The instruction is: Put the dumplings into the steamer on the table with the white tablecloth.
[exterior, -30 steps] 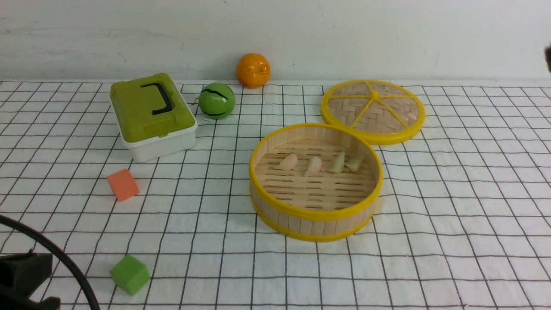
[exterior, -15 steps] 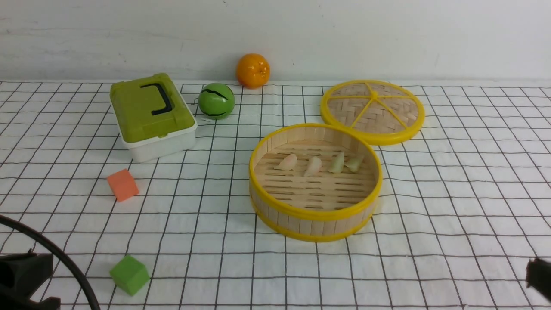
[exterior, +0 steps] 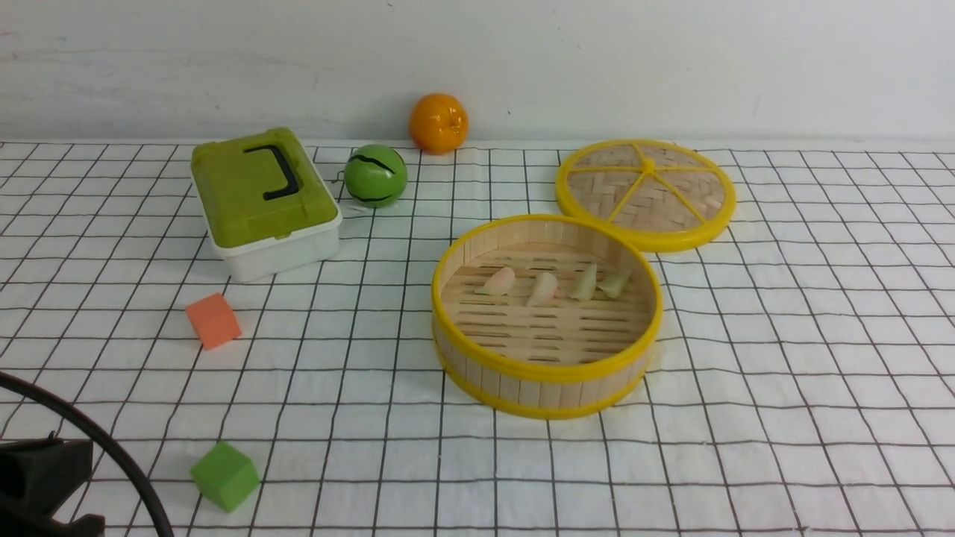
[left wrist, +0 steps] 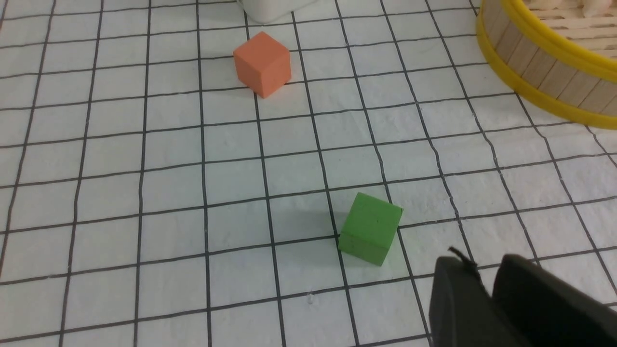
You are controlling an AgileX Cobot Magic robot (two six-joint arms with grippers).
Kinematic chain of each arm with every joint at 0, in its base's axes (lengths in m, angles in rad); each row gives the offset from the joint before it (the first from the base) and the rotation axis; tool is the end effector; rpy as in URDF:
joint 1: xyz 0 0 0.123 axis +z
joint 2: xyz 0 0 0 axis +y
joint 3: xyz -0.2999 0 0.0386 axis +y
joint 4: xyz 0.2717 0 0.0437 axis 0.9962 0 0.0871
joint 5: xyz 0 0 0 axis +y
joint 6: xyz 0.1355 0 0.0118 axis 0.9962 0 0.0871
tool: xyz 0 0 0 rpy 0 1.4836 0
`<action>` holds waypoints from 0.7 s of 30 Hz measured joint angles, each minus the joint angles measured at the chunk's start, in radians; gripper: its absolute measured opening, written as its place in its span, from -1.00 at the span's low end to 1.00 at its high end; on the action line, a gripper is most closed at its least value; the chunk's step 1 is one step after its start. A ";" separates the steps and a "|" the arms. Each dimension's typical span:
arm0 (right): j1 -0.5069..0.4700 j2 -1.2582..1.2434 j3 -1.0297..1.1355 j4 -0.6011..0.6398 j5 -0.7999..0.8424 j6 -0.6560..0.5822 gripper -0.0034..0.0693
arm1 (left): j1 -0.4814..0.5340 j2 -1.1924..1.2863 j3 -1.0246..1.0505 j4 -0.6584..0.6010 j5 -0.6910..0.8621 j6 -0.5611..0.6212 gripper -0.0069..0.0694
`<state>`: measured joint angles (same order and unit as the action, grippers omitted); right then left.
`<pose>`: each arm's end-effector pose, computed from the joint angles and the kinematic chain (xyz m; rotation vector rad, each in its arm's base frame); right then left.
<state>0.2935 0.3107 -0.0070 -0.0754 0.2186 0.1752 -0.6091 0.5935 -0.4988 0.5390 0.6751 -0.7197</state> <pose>0.1174 0.0331 0.1546 -0.1824 2.0048 0.2361 0.1506 -0.0518 0.2668 0.1661 2.1419 -0.1633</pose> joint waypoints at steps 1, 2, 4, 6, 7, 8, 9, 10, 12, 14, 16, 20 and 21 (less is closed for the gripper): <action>-0.023 -0.069 0.019 -0.007 -0.009 0.000 -0.94 | 0.000 0.000 0.000 0.000 0.000 0.000 -0.53; -0.065 -0.166 0.031 -0.007 0.001 0.000 -0.94 | 0.000 0.000 0.000 0.000 0.000 0.000 -0.53; -0.105 -0.264 0.033 0.004 0.013 0.000 -0.94 | 0.000 0.000 0.000 0.000 0.000 0.000 -0.52; -0.149 -0.306 0.034 0.013 0.026 0.000 -0.94 | 0.000 0.000 0.000 0.000 0.001 0.000 -0.52; -0.172 -0.315 0.034 0.016 0.033 -0.001 -0.94 | 0.000 0.000 0.000 0.000 0.002 0.000 -0.52; -0.193 -0.319 0.034 0.017 0.049 -0.001 -0.93 | 0.000 0.000 0.000 0.000 0.002 0.000 -0.51; -0.204 -0.319 0.034 0.018 0.068 -0.001 -0.93 | 0.000 0.000 0.000 0.000 0.005 0.000 -0.51; -0.214 -0.315 0.034 0.019 0.089 -0.001 -0.92 | 0.000 0.000 0.000 0.000 0.006 0.000 -0.51; -0.219 -0.307 0.034 0.019 0.128 -0.001 -0.92 | 0.000 0.000 0.000 0.000 0.006 0.000 -0.50; -0.220 -0.303 0.032 0.019 0.136 -0.001 -0.92 | 0.000 0.000 0.000 0.000 0.006 0.000 -0.49; -0.223 -0.301 0.031 0.019 0.139 -0.001 -0.91 | 0.000 0.000 0.000 0.001 0.006 0.000 -0.49; -0.224 -0.301 0.031 0.019 0.140 -0.001 -0.90 | 0.000 0.000 0.000 0.001 0.006 0.000 -0.48; -0.224 -0.301 0.031 0.019 0.140 -0.001 -0.89 | 0.000 0.000 0.000 0.001 0.006 0.000 -0.48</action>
<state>0.0699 0.0098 0.0237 -0.0560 0.3584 0.1744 -0.6091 0.5935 -0.4988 0.5400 0.6810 -0.7197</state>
